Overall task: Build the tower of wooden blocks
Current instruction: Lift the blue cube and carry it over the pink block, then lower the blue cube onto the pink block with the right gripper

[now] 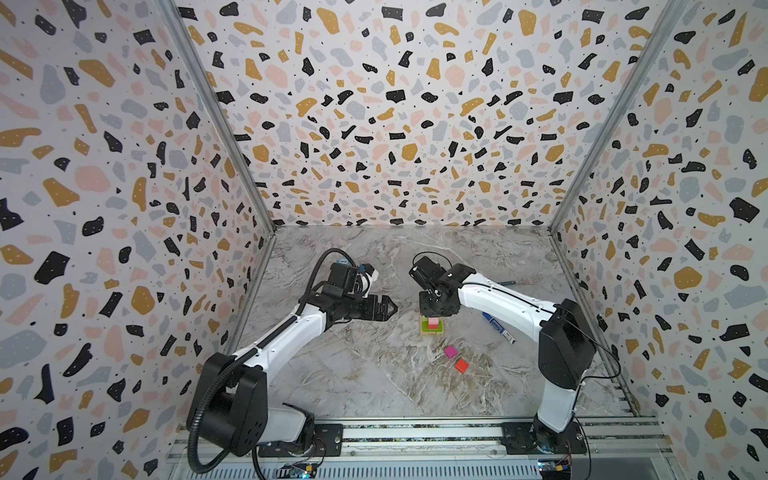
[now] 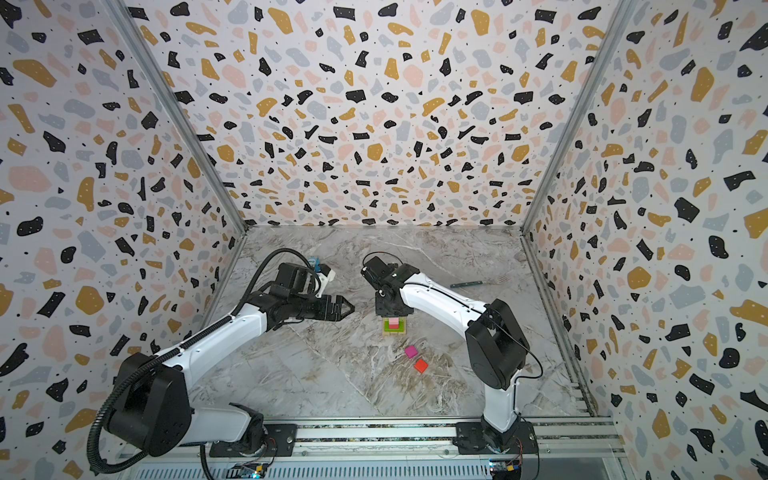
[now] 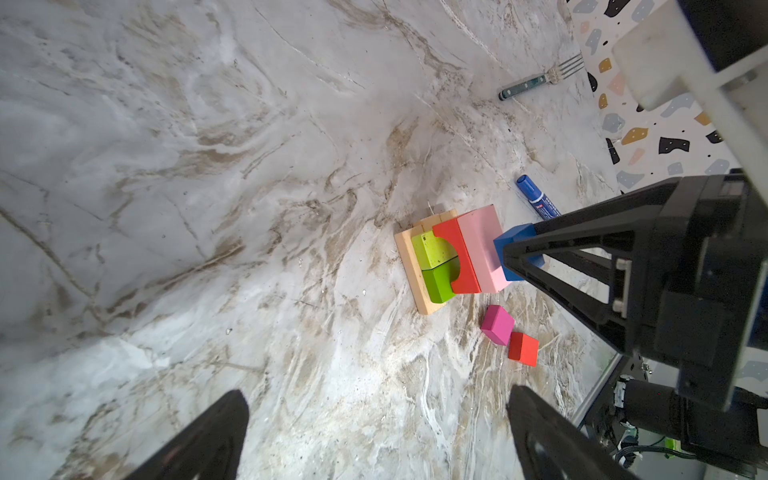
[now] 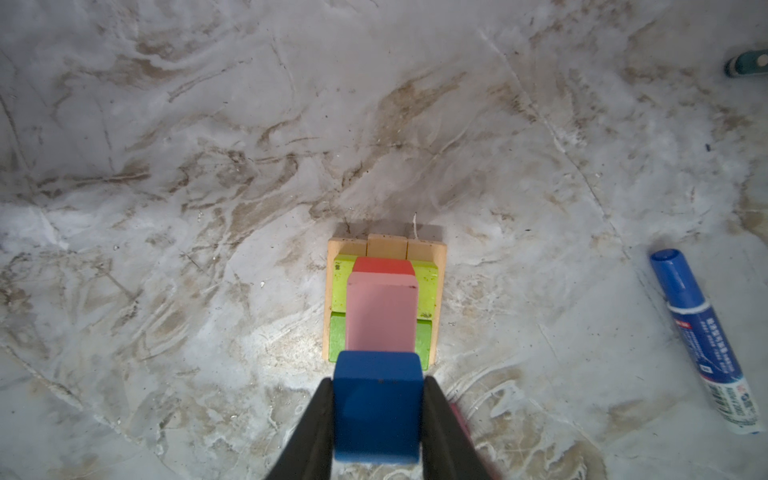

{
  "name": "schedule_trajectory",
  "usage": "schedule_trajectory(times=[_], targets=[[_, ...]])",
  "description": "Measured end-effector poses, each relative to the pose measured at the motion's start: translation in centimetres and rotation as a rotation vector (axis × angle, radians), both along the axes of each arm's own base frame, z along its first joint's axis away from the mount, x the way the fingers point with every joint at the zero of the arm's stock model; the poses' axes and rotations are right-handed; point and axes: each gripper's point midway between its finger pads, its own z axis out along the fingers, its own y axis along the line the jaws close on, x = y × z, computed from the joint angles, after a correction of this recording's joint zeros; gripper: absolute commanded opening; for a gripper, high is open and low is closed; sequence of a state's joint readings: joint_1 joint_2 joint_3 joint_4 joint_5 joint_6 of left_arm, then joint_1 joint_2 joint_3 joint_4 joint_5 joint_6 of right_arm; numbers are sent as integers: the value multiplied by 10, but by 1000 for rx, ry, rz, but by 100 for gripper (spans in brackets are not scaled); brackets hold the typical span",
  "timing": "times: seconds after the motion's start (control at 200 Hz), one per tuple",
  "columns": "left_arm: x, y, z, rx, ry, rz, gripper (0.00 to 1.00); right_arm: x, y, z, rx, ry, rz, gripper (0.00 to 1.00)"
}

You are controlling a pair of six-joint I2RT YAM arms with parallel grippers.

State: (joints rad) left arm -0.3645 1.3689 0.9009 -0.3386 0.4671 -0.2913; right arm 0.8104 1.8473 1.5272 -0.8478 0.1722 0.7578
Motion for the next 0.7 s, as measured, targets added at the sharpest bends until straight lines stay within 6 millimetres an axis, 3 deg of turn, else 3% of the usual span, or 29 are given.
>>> schedule_trajectory(times=[0.701], targets=[[0, 0, 0, 0, 0, 0, 98, 2, 2, -4, -1, 1, -5, 26]])
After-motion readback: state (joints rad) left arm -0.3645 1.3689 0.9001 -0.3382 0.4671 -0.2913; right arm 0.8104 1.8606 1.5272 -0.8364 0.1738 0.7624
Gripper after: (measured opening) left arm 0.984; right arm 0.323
